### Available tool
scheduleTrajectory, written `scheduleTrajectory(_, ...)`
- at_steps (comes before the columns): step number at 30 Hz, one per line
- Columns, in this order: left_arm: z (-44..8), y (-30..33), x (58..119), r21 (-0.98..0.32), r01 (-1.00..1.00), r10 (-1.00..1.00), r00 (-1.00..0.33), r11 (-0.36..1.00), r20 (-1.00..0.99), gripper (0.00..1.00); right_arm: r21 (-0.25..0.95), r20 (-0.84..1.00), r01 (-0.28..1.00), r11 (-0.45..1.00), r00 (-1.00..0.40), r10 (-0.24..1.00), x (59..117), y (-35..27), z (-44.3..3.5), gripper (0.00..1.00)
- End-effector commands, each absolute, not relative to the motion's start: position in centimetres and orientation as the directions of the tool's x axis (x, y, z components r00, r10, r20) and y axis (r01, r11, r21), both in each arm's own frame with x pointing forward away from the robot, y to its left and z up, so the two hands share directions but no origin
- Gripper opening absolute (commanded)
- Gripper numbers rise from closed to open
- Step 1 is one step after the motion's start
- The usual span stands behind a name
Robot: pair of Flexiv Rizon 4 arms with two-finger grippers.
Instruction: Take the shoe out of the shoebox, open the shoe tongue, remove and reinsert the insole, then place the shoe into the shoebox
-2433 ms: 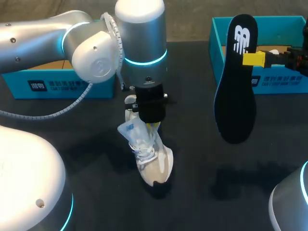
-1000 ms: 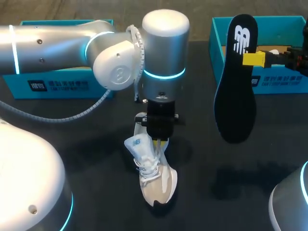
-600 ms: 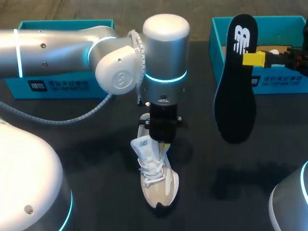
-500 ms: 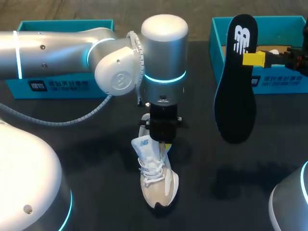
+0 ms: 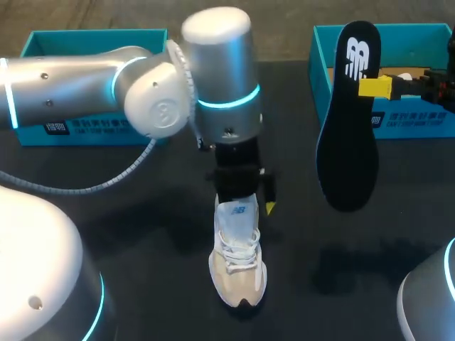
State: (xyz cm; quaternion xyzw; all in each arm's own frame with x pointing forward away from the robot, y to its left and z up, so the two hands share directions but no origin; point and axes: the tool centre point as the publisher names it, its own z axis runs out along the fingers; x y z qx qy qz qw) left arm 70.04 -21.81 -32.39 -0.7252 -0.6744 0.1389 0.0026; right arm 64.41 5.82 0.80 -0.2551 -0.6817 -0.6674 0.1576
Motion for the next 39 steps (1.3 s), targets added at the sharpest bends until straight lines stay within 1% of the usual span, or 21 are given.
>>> scheduleTrajectory(1, -30.8, -20.5, 70.5, -0.202, 0.977, 0.936, -0.001, -0.075, -0.352, 1.0, 0.829, 0.556, 0.559, -0.019, -0.819, 0.138, 64.5, 6.0, 0.8, 0.0)
scheduleTrajectory(5, -29.0, -20.6, 71.4, -0.219, 0.973, 0.871, -0.049, -0.068, -0.489, 1.0, 0.829, 0.556, 0.559, -0.019, -0.819, 0.138, 64.5, 6.0, 0.8, 0.0)
scheduleTrajectory(8, -27.3, -20.7, 71.9, -0.232, 0.97, 0.791, -0.082, -0.077, -0.606, 1.0, 0.829, 0.556, 0.559, -0.019, -0.819, 0.138, 64.5, 6.0, 0.8, 0.0)
scheduleTrajectory(10, -26.3, -20.8, 72.4, -0.218, 0.973, 0.724, -0.094, -0.08, -0.683, 1.0, 0.829, 0.556, 0.559, -0.019, -0.819, 0.138, 64.5, 6.0, 0.8, 0.0)
scheduleTrajectory(16, -23.4, -20.5, 73.1, -0.202, 0.978, 0.545, -0.137, -0.061, -0.827, 1.0, 0.829, 0.556, 0.559, -0.019, -0.819, 0.138, 64.5, 6.0, 0.8, 0.0)
scheduleTrajectory(20, -22.2, -20.2, 73.4, -0.203, 0.978, 0.455, -0.157, -0.054, -0.876, 1.0, 0.829, 0.556, 0.559, -0.019, -0.819, 0.138, 64.5, 6.0, 0.8, 0.0)
scheduleTrajectory(27, -20.9, -20.3, 73.8, -0.22, 0.972, 0.312, -0.184, -0.084, -0.932, 1.0, 0.829, 0.556, 0.559, -0.019, -0.819, 0.138, 64.5, 6.0, 0.8, 0.0)
scheduleTrajectory(39, -18.9, -20.2, 74.9, -0.17, 0.977, 0.168, -0.147, -0.13, -0.975, 1.0, 0.829, 0.556, 0.559, -0.019, -0.819, 0.138, 64.5, 6.0, 0.8, 0.0)
